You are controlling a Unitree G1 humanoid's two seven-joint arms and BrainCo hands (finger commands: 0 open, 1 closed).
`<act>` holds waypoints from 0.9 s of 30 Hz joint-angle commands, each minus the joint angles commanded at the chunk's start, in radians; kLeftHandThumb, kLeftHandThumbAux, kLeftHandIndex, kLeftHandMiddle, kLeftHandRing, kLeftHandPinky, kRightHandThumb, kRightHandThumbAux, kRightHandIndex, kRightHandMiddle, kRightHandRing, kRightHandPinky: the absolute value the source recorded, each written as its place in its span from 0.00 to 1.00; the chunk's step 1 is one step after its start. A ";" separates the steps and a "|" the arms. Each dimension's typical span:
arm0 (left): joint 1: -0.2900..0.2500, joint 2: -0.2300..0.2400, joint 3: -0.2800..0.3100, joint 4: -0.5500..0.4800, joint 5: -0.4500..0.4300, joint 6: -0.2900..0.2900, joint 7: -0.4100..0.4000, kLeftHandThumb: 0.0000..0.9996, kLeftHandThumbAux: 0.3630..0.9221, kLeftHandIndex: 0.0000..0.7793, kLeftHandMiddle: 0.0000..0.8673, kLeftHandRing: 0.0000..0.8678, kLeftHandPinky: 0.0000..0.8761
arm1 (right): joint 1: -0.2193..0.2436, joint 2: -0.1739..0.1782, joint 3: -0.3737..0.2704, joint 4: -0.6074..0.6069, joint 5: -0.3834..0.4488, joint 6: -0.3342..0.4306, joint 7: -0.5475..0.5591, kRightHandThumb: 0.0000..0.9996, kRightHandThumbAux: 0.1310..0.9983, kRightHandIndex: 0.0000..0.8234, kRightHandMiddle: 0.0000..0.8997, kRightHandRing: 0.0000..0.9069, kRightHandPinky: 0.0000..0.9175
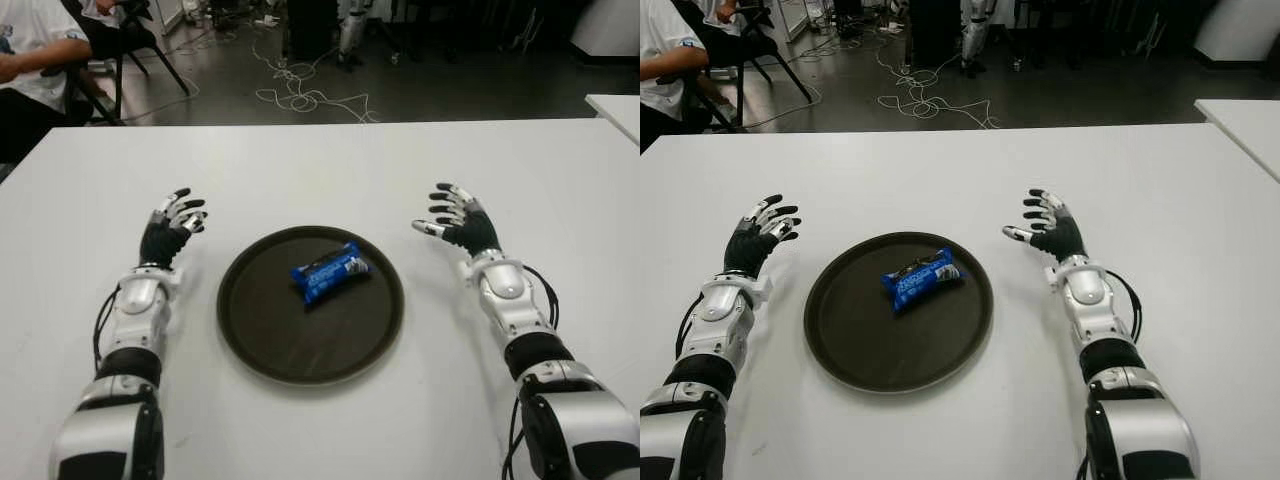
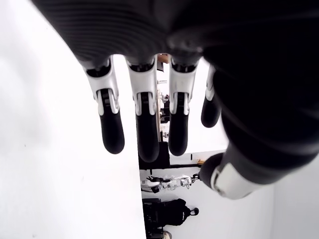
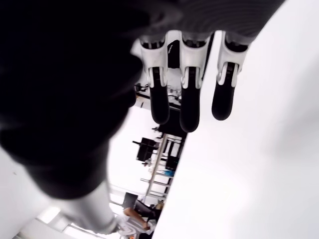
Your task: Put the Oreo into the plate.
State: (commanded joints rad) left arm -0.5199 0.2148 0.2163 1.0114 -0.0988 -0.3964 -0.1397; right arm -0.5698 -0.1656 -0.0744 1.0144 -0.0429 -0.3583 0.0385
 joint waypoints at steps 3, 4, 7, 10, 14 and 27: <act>0.000 0.002 -0.001 0.000 0.000 0.000 -0.003 0.28 0.66 0.22 0.32 0.32 0.34 | 0.001 0.002 -0.008 -0.006 0.010 0.002 0.010 0.03 0.85 0.24 0.30 0.30 0.32; 0.000 0.003 -0.001 0.000 0.000 0.000 -0.004 0.28 0.66 0.22 0.32 0.32 0.34 | 0.001 0.002 -0.010 -0.006 0.012 0.002 0.012 0.02 0.84 0.24 0.30 0.30 0.32; 0.000 0.004 -0.001 0.001 0.000 -0.003 -0.006 0.28 0.66 0.22 0.32 0.32 0.33 | 0.002 0.003 -0.016 -0.008 0.019 0.000 0.023 0.01 0.82 0.24 0.30 0.30 0.32; 0.000 0.005 0.000 0.002 0.000 -0.005 -0.008 0.28 0.67 0.22 0.32 0.32 0.33 | 0.003 0.001 -0.021 -0.008 0.025 0.000 0.032 0.00 0.81 0.24 0.31 0.31 0.33; 0.000 0.007 0.000 0.003 0.002 -0.007 -0.008 0.28 0.67 0.22 0.32 0.31 0.33 | 0.002 -0.002 -0.024 -0.005 0.028 0.000 0.038 0.00 0.80 0.24 0.31 0.31 0.34; 0.002 0.007 -0.002 -0.007 0.009 -0.002 0.005 0.27 0.68 0.22 0.31 0.31 0.34 | -0.003 -0.008 -0.038 0.001 0.038 0.000 0.048 0.00 0.79 0.28 0.35 0.37 0.38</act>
State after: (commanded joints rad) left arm -0.5179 0.2214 0.2144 1.0043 -0.0893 -0.3985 -0.1350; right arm -0.5723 -0.1738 -0.1128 1.0153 -0.0054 -0.3581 0.0869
